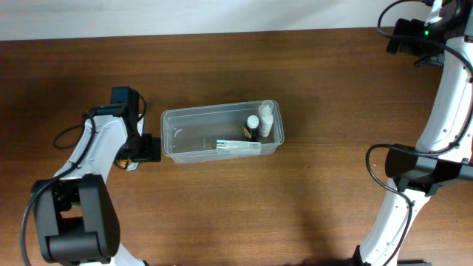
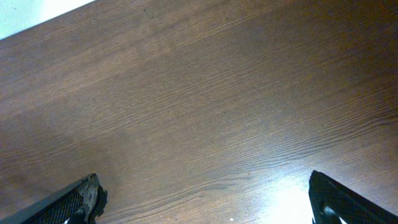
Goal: Pack container
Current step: 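Close the left gripper on the gold-lidded jar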
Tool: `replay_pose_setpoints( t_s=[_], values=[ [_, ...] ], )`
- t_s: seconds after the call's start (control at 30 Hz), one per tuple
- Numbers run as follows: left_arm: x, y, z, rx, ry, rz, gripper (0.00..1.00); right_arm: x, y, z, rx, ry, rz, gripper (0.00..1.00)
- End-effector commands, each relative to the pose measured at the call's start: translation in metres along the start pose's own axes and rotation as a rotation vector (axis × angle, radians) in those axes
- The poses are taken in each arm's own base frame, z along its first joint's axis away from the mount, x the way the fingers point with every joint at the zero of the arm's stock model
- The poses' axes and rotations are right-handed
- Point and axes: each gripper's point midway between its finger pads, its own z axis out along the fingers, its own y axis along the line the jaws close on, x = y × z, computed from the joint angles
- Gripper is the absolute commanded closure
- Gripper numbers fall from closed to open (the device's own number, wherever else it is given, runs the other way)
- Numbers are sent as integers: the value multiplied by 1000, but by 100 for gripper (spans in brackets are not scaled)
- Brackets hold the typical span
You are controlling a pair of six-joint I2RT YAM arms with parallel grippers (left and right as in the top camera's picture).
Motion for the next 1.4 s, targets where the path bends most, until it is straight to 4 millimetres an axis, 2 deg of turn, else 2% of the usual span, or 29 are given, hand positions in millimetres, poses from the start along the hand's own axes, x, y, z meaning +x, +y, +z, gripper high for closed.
replay_pose_setpoints(
  t_s=[0.0, 0.3, 0.43, 0.5, 0.53, 0.6, 0.9, 1.13, 1.3, 1.37],
  values=[
    [2, 7, 5, -14, 16, -55, 0, -2, -3, -15, 5, -34, 7, 2],
    [0, 12, 7, 7, 8, -131, 2, -2, -3, -15, 5, -34, 7, 2],
    [-5, 6, 7, 46, -10, -134, 10, -2, -3, -15, 5, -34, 7, 2],
    [-6, 6, 7, 46, -14, -133, 11, -2, -3, -15, 5, -35, 7, 2],
    [-7, 6, 7, 46, -16, -134, 19, -2, -3, -15, 5, -34, 7, 2],
    [-6, 6, 8, 46, -17, -134, 22, -2, -3, -15, 5, -34, 7, 2],
    [3, 3, 24, 45, -12, -133, 22, -2, -3, -15, 5, -35, 7, 2],
    [1, 3, 25, 46, -18, -134, 24, -2, -3, -15, 5, -34, 7, 2],
    [1, 3, 25, 46, -18, -134, 49, -2, -3, -15, 5, -35, 7, 2],
    [1, 3, 25, 46, -18, -134, 54, -2, -3, -15, 5, -34, 7, 2]
  ],
)
